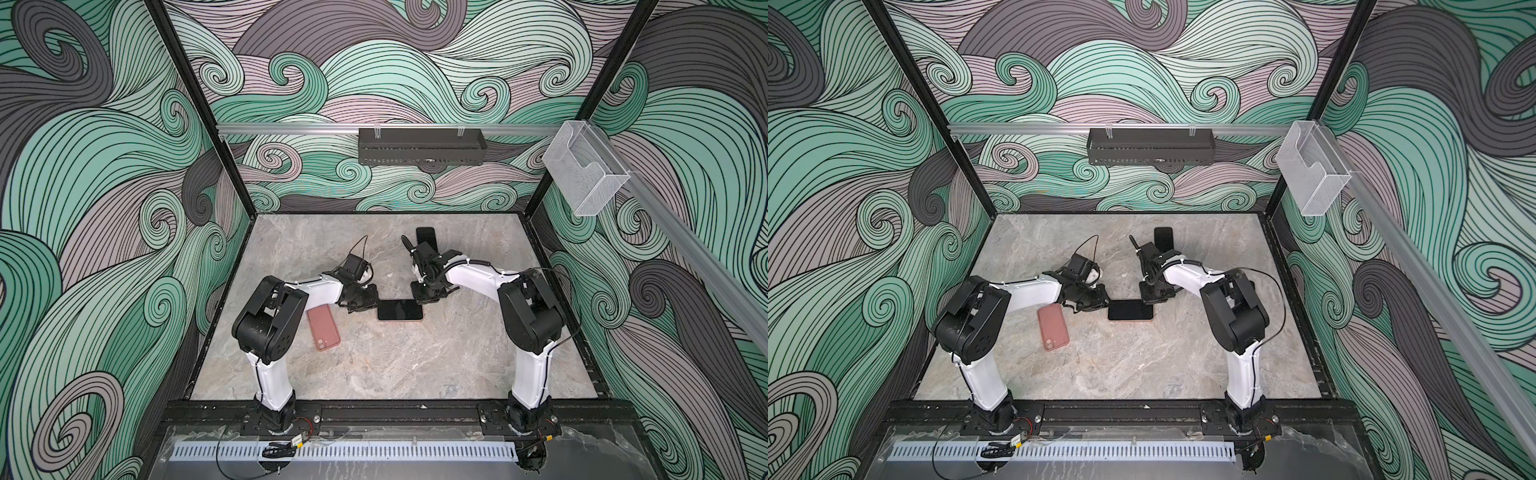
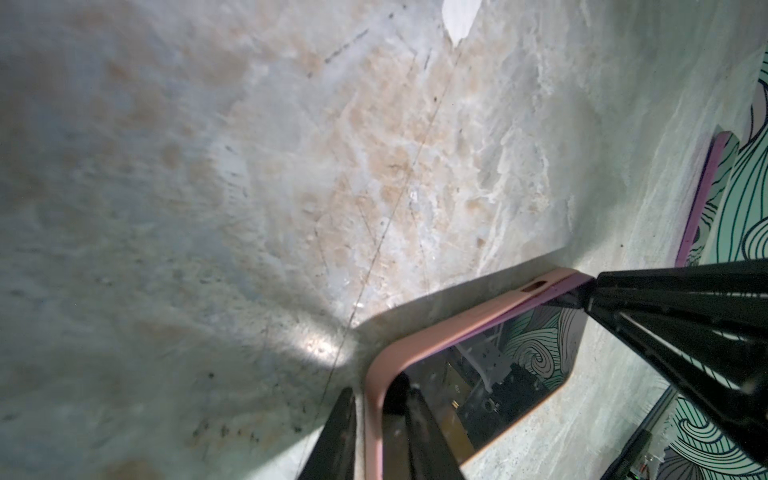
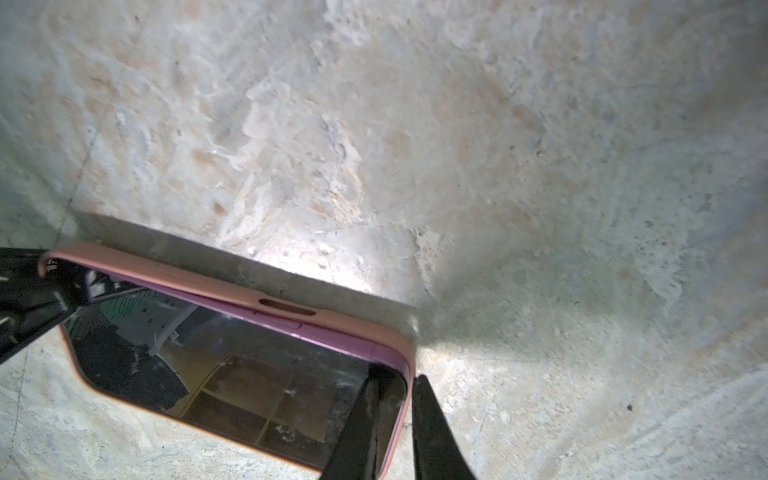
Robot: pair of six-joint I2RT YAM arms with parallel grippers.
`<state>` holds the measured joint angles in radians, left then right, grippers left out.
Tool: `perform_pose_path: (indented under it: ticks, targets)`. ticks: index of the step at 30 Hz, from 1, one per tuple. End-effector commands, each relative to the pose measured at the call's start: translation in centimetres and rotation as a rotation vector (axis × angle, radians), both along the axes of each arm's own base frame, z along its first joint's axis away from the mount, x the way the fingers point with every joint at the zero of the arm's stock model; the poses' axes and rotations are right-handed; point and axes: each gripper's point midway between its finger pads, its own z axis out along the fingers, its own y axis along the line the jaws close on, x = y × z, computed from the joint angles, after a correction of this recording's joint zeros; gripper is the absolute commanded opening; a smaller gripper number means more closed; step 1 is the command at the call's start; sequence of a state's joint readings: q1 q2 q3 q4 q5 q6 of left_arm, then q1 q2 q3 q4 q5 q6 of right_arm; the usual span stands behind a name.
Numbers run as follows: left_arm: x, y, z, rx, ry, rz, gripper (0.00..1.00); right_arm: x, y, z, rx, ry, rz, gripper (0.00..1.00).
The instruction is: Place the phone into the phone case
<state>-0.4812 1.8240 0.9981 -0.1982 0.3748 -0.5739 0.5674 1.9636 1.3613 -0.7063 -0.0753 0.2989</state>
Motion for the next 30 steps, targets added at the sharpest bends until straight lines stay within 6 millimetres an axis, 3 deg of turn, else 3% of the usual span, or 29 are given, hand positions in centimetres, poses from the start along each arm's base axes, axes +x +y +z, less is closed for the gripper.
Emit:
perform_pose_path:
  ticks: [1, 8, 22, 30]
  targets:
    - [-0.3, -0.1, -0.4, 0.016, 0.013, -0.019, 0.23, 0.0, -1.9, -1.2, -0.094, 0.011, -0.014, 0.18]
    - [-0.5, -0.2, -0.7, 0.005, 0.023, -0.013, 0.23, -1.1, -2.3, -2.4, -0.115, 0.063, -0.01, 0.15]
    - [-0.7, -0.3, -0.7, -0.002, 0.028, -0.017, 0.2, -5.1, -3.8, -7.0, -0.232, 0.201, -0.016, 0.13]
    - [-1.0, -0.1, -0.8, -0.007, 0.029, -0.014, 0.2, -6.0, -4.2, -8.4, -0.273, 0.23, -0.016, 0.12]
